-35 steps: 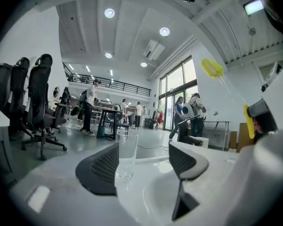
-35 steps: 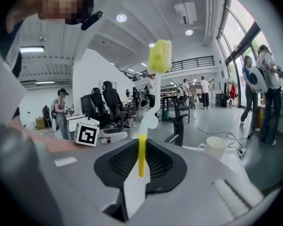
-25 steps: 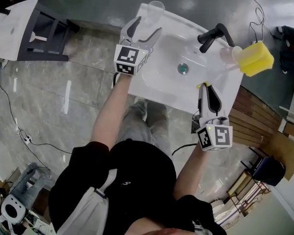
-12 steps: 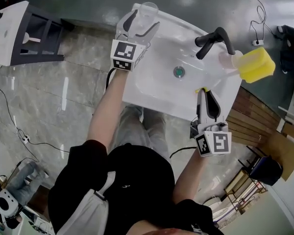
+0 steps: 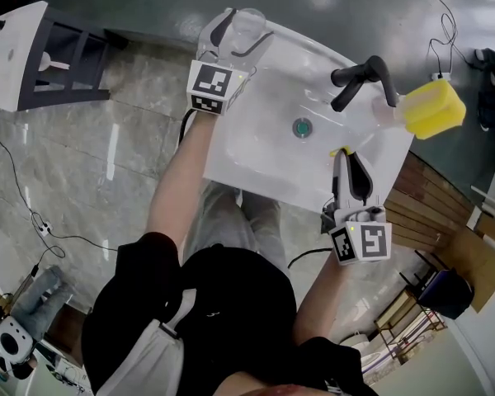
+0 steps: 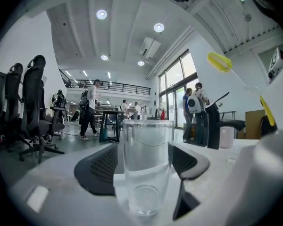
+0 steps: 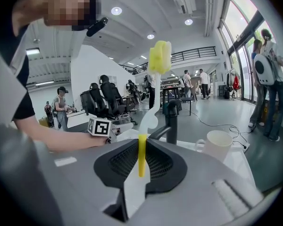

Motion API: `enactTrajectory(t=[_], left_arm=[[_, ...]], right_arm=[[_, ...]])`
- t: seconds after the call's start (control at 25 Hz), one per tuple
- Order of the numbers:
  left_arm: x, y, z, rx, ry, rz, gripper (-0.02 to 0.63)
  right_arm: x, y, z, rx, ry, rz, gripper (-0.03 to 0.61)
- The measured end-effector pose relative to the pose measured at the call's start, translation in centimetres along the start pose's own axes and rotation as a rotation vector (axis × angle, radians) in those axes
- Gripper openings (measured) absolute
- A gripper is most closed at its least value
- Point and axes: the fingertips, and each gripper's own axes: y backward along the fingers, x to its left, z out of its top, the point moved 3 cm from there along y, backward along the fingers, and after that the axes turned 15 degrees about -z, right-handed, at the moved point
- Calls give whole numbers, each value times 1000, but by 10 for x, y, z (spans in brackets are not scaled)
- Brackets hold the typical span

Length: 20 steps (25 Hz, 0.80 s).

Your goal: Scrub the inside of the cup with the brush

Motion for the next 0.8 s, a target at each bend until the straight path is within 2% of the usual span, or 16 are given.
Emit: enactTrajectory(t=[0.6, 0.72, 0.8], left_arm=[[2, -25, 2, 29, -58, -42, 345], [3, -27, 3, 31, -81, -28, 268], [3, -28, 3, 31, -81, -28, 268]], right_arm=[[-18, -17, 2, 17, 4, 19, 51], [-21, -18, 3, 18, 4, 20, 51], [-23, -18, 2, 20, 5, 20, 51]])
